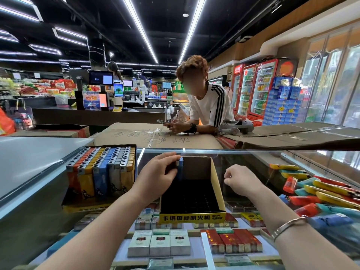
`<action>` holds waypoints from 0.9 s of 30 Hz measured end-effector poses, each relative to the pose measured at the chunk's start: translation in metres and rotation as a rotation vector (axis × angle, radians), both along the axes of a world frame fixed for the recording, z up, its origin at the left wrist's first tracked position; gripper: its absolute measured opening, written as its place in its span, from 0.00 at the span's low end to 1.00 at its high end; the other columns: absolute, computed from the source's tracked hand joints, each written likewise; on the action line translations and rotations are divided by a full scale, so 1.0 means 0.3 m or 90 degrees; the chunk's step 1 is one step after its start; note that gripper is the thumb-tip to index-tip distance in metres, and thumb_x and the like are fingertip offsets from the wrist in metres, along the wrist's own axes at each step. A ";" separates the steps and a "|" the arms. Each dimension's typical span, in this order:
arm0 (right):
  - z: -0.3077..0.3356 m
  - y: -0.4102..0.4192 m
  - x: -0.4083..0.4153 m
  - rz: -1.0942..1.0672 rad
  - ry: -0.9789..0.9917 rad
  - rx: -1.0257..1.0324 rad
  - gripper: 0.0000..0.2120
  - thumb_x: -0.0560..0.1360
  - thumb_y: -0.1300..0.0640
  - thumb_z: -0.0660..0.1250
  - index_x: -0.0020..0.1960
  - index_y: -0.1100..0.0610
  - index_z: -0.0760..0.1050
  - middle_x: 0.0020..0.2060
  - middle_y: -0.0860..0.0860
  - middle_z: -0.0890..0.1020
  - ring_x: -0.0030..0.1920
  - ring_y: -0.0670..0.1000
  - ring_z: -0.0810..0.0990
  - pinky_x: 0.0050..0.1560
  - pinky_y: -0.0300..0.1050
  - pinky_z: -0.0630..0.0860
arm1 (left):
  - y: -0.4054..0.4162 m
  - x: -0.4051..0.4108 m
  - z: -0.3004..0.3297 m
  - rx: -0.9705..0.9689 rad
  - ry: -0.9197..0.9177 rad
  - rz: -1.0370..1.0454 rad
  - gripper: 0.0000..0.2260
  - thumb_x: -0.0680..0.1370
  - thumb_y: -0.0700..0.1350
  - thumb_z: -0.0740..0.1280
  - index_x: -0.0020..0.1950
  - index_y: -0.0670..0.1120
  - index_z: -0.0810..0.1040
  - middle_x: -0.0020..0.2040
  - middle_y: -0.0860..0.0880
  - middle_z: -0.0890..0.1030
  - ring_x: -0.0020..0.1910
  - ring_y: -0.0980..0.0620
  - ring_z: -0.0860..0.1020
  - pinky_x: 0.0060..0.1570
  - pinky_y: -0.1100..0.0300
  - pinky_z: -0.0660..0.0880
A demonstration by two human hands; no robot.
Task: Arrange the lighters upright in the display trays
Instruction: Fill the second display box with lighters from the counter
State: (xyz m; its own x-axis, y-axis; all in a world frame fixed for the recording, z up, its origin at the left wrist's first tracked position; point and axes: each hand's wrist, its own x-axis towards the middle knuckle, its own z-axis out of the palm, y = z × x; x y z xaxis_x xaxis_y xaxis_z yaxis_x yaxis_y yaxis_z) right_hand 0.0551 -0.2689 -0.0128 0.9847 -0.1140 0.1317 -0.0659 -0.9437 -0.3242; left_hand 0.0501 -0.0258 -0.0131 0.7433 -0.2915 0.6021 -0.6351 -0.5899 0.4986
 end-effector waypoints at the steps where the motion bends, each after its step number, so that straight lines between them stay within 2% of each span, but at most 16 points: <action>1: 0.005 0.002 -0.006 -0.016 -0.026 -0.004 0.05 0.75 0.62 0.63 0.46 0.55 0.76 0.51 0.54 0.80 0.49 0.52 0.77 0.49 0.45 0.75 | -0.001 -0.001 0.000 0.002 0.007 -0.002 0.20 0.77 0.39 0.65 0.68 0.47 0.71 0.67 0.54 0.72 0.66 0.57 0.67 0.66 0.64 0.63; 3: 0.015 0.014 -0.021 -0.032 -0.040 -0.019 0.07 0.73 0.65 0.63 0.44 0.53 0.71 0.46 0.53 0.78 0.43 0.49 0.75 0.42 0.44 0.73 | -0.003 -0.004 -0.002 0.002 0.025 -0.013 0.21 0.76 0.39 0.66 0.69 0.48 0.69 0.68 0.55 0.70 0.67 0.58 0.65 0.67 0.63 0.62; 5: 0.020 0.030 -0.036 -0.038 -0.025 -0.039 0.10 0.73 0.66 0.63 0.50 0.54 0.67 0.46 0.54 0.77 0.41 0.49 0.73 0.37 0.42 0.69 | -0.009 -0.004 -0.004 0.007 0.050 -0.031 0.23 0.76 0.40 0.66 0.71 0.48 0.67 0.70 0.55 0.67 0.69 0.57 0.63 0.69 0.60 0.61; 8: 0.020 0.040 -0.055 -0.054 -0.018 -0.090 0.14 0.75 0.66 0.63 0.59 0.57 0.66 0.52 0.56 0.76 0.47 0.52 0.75 0.41 0.42 0.70 | -0.021 -0.001 -0.008 0.026 0.081 -0.058 0.26 0.76 0.42 0.67 0.73 0.50 0.64 0.72 0.56 0.63 0.71 0.57 0.59 0.71 0.57 0.58; 12: 0.075 0.020 -0.087 -0.111 -0.009 -0.129 0.14 0.77 0.63 0.60 0.62 0.58 0.68 0.55 0.56 0.75 0.54 0.55 0.76 0.46 0.46 0.73 | -0.033 0.003 -0.018 0.059 0.113 -0.094 0.31 0.76 0.46 0.67 0.75 0.53 0.57 0.75 0.59 0.53 0.73 0.60 0.49 0.70 0.61 0.50; 14: 0.113 -0.008 -0.105 -0.158 -0.013 -0.175 0.19 0.76 0.61 0.60 0.66 0.56 0.64 0.56 0.56 0.75 0.54 0.56 0.76 0.46 0.48 0.73 | -0.041 0.002 -0.023 0.077 0.123 -0.104 0.33 0.76 0.48 0.67 0.76 0.54 0.53 0.76 0.61 0.46 0.72 0.63 0.43 0.69 0.62 0.46; 16: 0.141 -0.061 -0.133 -0.217 -0.003 -0.202 0.22 0.77 0.59 0.60 0.70 0.54 0.60 0.58 0.56 0.75 0.56 0.56 0.75 0.49 0.50 0.74 | -0.050 -0.003 -0.025 0.077 0.149 -0.118 0.36 0.75 0.48 0.68 0.76 0.57 0.49 0.75 0.61 0.40 0.72 0.61 0.40 0.70 0.59 0.44; 18: 0.160 -0.138 -0.169 -0.276 0.029 -0.197 0.19 0.77 0.59 0.59 0.67 0.57 0.64 0.56 0.56 0.76 0.57 0.57 0.75 0.51 0.51 0.72 | -0.060 -0.013 -0.025 0.050 0.188 -0.135 0.39 0.74 0.48 0.69 0.75 0.61 0.45 0.74 0.61 0.35 0.73 0.57 0.40 0.71 0.55 0.46; 20: 0.171 -0.221 -0.216 -0.306 0.086 -0.169 0.13 0.77 0.55 0.60 0.58 0.60 0.72 0.48 0.55 0.77 0.52 0.56 0.77 0.52 0.50 0.73 | -0.069 -0.023 -0.026 0.012 0.207 -0.137 0.43 0.74 0.46 0.70 0.74 0.62 0.41 0.74 0.60 0.33 0.74 0.55 0.40 0.70 0.55 0.46; 21: 0.172 -0.253 -0.242 -0.322 0.124 -0.147 0.13 0.77 0.50 0.61 0.53 0.60 0.74 0.44 0.54 0.77 0.48 0.54 0.77 0.50 0.48 0.73 | -0.072 -0.027 -0.027 -0.013 0.214 -0.134 0.44 0.74 0.44 0.70 0.74 0.62 0.39 0.74 0.58 0.33 0.74 0.54 0.40 0.70 0.56 0.46; 23: 0.167 -0.292 -0.282 -0.350 0.179 -0.058 0.19 0.76 0.41 0.61 0.49 0.58 0.73 0.41 0.54 0.76 0.41 0.51 0.75 0.44 0.45 0.71 | -0.075 -0.035 -0.029 -0.077 0.242 -0.140 0.46 0.73 0.40 0.70 0.73 0.61 0.38 0.75 0.55 0.36 0.74 0.52 0.42 0.69 0.56 0.46; 25: 0.156 -0.297 -0.314 -0.371 0.216 0.024 0.24 0.74 0.37 0.61 0.53 0.58 0.73 0.38 0.53 0.75 0.35 0.49 0.74 0.36 0.43 0.70 | -0.073 -0.043 -0.031 -0.116 0.275 -0.147 0.46 0.73 0.38 0.69 0.73 0.61 0.37 0.76 0.54 0.37 0.74 0.51 0.43 0.69 0.56 0.47; 27: 0.139 -0.287 -0.329 -0.362 0.246 -0.021 0.28 0.73 0.33 0.58 0.54 0.57 0.76 0.38 0.52 0.77 0.36 0.49 0.75 0.37 0.41 0.71 | -0.069 -0.047 -0.033 -0.122 0.293 -0.145 0.46 0.74 0.37 0.68 0.73 0.62 0.37 0.76 0.53 0.37 0.74 0.50 0.43 0.69 0.55 0.47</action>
